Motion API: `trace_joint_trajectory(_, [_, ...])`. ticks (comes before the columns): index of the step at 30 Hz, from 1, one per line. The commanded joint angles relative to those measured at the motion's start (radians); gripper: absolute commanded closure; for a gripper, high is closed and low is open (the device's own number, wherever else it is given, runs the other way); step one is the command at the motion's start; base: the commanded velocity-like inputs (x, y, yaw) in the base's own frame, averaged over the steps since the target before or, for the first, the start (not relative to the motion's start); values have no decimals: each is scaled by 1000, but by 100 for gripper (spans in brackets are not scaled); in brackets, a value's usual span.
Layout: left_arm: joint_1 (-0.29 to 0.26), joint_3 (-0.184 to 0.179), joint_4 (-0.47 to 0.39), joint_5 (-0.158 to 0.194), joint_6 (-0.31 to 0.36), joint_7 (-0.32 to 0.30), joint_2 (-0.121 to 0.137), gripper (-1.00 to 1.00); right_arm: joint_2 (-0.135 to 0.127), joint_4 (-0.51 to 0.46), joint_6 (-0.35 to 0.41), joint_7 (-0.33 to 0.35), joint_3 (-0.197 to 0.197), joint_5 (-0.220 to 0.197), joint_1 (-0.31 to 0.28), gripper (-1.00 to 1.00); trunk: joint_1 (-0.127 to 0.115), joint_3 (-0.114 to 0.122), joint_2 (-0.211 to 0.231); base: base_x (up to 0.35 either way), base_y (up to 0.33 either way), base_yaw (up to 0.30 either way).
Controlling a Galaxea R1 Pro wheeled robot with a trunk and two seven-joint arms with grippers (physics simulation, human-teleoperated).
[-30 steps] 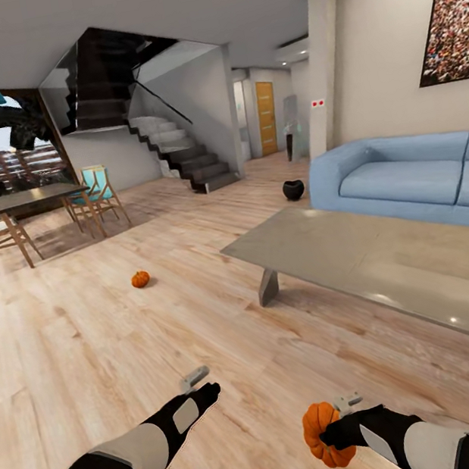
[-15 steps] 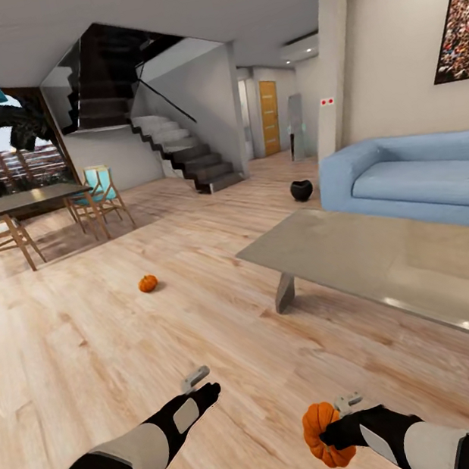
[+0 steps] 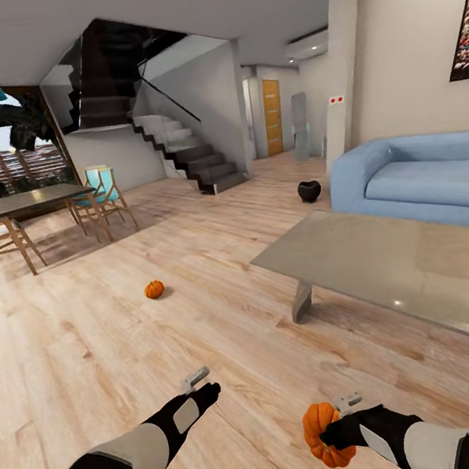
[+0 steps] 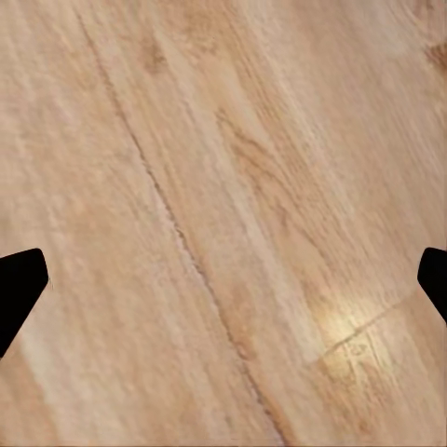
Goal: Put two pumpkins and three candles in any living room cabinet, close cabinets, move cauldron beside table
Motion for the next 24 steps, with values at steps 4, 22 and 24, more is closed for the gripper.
trace_joint_trajectory(4, [-1,-8,1,8,3,2,0,-100,0,0,4,5,5,-12,-1,100,0,-1,0,248,221,0])
trace_joint_trajectory(22, [-1,-8,1,8,3,2,0,-100,0,0,4,5,5,-12,-1,100,0,-1,0,245,224,0])
trace_joint_trajectory(24, [-1,-8,1,8,3,2,0,-100,0,0,4,5,5,-12,-1,100,0,-1,0,245,225,0])
